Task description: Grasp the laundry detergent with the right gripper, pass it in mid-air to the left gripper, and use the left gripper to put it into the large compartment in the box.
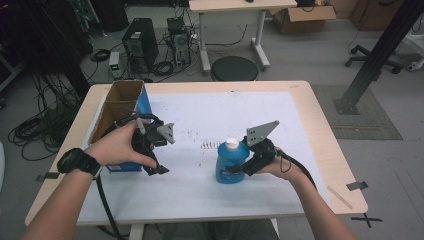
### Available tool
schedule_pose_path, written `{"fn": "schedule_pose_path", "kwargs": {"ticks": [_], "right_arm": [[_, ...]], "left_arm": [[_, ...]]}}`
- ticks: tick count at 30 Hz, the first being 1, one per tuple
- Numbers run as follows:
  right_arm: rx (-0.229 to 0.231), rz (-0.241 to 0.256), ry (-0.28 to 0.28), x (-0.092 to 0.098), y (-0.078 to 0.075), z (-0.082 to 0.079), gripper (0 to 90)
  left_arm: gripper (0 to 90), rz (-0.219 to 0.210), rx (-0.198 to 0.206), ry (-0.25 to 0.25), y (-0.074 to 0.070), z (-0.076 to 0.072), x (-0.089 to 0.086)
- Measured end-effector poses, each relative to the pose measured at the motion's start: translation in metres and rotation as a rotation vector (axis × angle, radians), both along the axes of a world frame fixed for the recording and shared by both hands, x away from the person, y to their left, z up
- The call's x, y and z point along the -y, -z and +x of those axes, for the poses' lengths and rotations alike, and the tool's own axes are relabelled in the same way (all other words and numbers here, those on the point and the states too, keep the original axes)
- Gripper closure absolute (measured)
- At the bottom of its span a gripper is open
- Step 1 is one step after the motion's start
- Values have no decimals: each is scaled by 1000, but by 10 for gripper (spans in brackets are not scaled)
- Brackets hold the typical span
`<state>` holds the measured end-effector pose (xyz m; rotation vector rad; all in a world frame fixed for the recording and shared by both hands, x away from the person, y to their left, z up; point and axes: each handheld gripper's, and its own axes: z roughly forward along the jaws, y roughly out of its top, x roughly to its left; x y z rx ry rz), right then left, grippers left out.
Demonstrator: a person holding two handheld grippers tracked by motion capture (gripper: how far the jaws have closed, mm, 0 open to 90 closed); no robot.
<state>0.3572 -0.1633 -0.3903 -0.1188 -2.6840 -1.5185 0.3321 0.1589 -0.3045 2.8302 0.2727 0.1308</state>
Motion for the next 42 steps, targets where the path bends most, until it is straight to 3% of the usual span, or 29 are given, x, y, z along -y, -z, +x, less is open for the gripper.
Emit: {"fn": "schedule_pose_path", "kwargs": {"ticks": [9,19,27,34,37,42], "right_arm": [[-6,9,-35,0,0,-1,397],[-11,18,-34,1,0,1,410],[3,-21,-26,-6,-11,3,416],[17,-10,-30,-12,-35,5,417],[30,-19,-33,-21,-52,8,418],[38,-18,-39,-34,-66,10,419]], "left_arm": [[57,-4,5,0,-1,0,0],[57,-1,5,-2,-3,0,-1],[59,-5,17,7,-9,-1,0],[58,-6,42,3,-31,-3,-1],[56,-20,61,4,-46,-5,-1],[54,-63,87,-1,-74,-7,1]]}}
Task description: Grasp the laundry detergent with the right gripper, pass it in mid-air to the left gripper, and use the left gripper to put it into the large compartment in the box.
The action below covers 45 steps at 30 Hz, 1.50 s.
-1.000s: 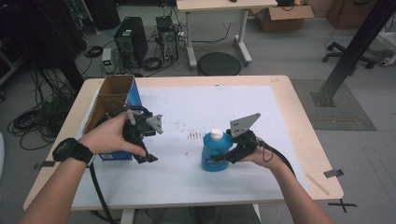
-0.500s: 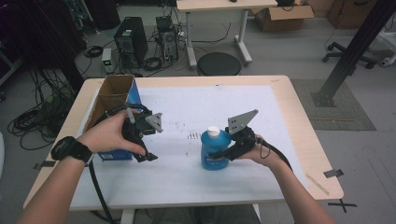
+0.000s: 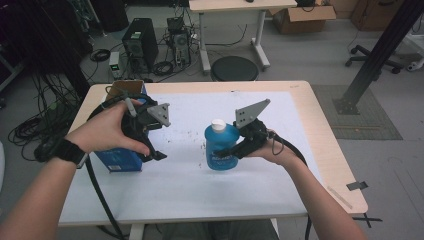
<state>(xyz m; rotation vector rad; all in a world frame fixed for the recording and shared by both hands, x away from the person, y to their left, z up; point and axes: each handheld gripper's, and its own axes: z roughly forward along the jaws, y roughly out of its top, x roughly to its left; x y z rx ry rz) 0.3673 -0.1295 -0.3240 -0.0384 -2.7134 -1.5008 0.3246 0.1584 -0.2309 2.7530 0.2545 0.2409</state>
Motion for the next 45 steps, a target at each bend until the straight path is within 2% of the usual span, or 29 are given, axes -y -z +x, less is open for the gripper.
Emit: {"fn": "schedule_pose_path", "kwargs": {"ticks": [1,3,4,10,17,28,30,33,37,41,45], "right_arm": [[0,0,0,0,0,0,419],[12,-8,-14,-11,-10,0,419],[14,-9,-19,-13,-12,0,419],[24,-10,-38,-31,-23,1,419],[24,-7,-73,-53,-32,-1,419],[32,-27,-108,-72,-33,-5,419],[30,-29,-109,-74,-33,-6,419],[31,-31,-110,-77,-32,-7,419],[33,-30,-116,-80,-32,-7,419],[33,-40,-121,-80,-32,-9,419],[39,-43,-120,-80,-32,-10,419]], "left_arm": [[54,0,0,0,0,0,0],[53,-22,14,-5,-13,-1,2],[53,-22,14,-5,-13,-1,2],[52,-46,35,-2,-34,-3,7],[49,-65,50,25,-46,-7,17],[49,-42,42,29,-46,-5,33],[52,-36,20,27,-45,-5,36],[58,-23,18,11,-43,-4,43],[59,1,16,37,-39,-5,51],[61,28,14,41,-36,-5,57],[63,45,-3,53,-34,-5,61]]}}
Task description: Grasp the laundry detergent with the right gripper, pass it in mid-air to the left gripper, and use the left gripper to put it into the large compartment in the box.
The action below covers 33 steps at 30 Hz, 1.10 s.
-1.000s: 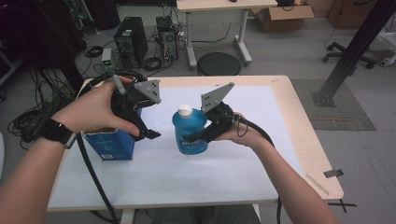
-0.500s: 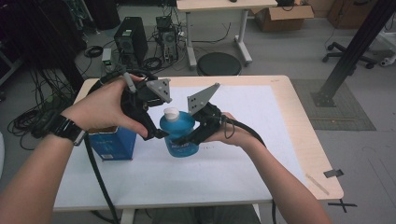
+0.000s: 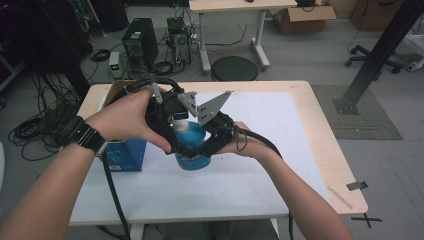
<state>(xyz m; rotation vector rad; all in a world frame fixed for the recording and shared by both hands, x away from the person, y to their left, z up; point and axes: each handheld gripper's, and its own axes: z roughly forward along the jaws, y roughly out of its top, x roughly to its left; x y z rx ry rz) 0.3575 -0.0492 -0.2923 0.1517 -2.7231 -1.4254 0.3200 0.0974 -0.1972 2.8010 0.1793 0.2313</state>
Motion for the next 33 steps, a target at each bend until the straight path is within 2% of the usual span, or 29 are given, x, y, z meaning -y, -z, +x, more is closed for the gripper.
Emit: {"fn": "schedule_pose_path", "kwargs": {"ticks": [4,12,33], "right_arm": [[-1,-2,0,1,0,-1,419],[-2,-7,2,2,1,-2,418],[3,-14,0,0,2,-4,418]], "left_arm": [[98,21,-7,4,1,1,3],[177,34,-14,9,2,1,7],[260,62,-19,11,2,0,9]]}}
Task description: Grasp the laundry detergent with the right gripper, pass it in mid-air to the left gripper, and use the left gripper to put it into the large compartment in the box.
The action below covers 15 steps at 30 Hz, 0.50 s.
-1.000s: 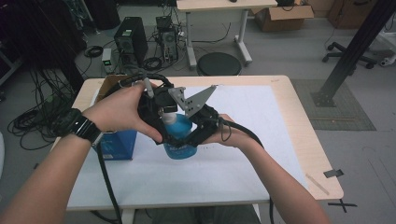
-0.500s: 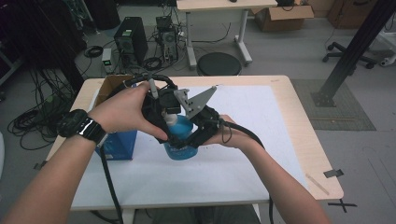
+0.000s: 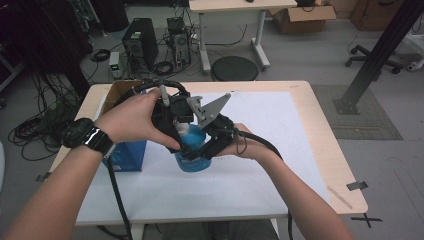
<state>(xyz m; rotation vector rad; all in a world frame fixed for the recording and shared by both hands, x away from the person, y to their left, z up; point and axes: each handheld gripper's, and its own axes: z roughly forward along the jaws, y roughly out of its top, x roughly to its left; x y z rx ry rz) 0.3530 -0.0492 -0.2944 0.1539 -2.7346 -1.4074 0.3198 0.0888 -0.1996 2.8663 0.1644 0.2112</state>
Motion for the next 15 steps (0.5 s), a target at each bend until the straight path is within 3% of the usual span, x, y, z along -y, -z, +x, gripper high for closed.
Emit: {"fn": "schedule_pose_path", "kwargs": {"ticks": [15], "right_arm": [[-2,-1,-3,-1,2,-1,418]], "left_arm": [[314,21,-7,3,2,-2,3]]}}
